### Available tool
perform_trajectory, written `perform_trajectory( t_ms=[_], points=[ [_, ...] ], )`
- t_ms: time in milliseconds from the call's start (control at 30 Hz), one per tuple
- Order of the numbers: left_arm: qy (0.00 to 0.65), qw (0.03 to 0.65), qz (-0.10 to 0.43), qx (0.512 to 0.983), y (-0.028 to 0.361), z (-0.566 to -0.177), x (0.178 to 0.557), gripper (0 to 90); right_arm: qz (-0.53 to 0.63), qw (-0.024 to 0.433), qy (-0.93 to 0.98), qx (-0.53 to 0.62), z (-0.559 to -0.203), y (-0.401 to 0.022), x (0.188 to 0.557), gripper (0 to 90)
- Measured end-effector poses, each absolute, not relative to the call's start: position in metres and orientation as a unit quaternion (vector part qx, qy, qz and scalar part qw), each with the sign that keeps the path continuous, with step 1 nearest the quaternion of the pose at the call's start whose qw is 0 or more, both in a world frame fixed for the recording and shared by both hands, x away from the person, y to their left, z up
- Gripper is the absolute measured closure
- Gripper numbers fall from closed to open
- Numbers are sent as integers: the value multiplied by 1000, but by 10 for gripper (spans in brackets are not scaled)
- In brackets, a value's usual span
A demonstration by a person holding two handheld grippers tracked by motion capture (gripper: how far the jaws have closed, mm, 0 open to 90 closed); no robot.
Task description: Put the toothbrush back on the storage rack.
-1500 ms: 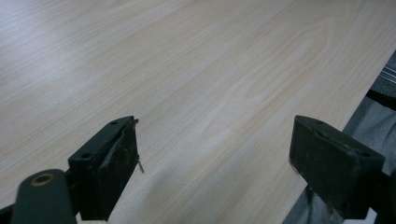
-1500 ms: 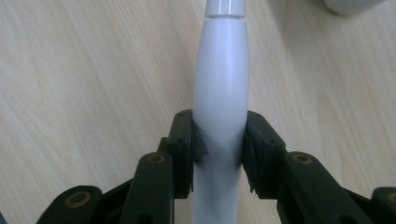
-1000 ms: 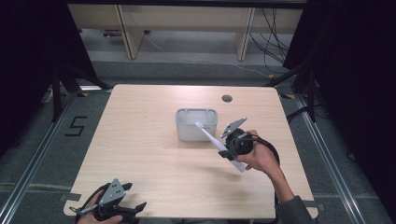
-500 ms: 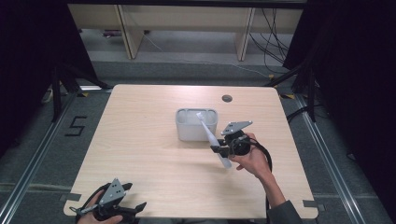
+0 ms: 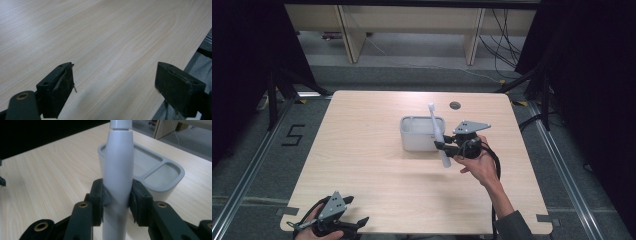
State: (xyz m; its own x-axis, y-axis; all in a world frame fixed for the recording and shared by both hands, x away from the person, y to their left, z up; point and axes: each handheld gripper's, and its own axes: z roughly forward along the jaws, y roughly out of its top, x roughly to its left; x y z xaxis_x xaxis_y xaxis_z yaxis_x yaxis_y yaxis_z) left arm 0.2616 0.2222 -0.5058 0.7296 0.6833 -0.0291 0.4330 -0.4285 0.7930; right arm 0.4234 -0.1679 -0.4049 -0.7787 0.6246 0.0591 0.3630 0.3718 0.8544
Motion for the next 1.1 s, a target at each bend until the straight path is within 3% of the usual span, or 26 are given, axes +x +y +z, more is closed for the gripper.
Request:
perform_trajectory(
  t_ms=[1100],
  points=[
    [333, 414, 156, 833, 223, -506, 262, 148, 545, 161, 759, 318, -359, -127, 459, 667]
  ],
)
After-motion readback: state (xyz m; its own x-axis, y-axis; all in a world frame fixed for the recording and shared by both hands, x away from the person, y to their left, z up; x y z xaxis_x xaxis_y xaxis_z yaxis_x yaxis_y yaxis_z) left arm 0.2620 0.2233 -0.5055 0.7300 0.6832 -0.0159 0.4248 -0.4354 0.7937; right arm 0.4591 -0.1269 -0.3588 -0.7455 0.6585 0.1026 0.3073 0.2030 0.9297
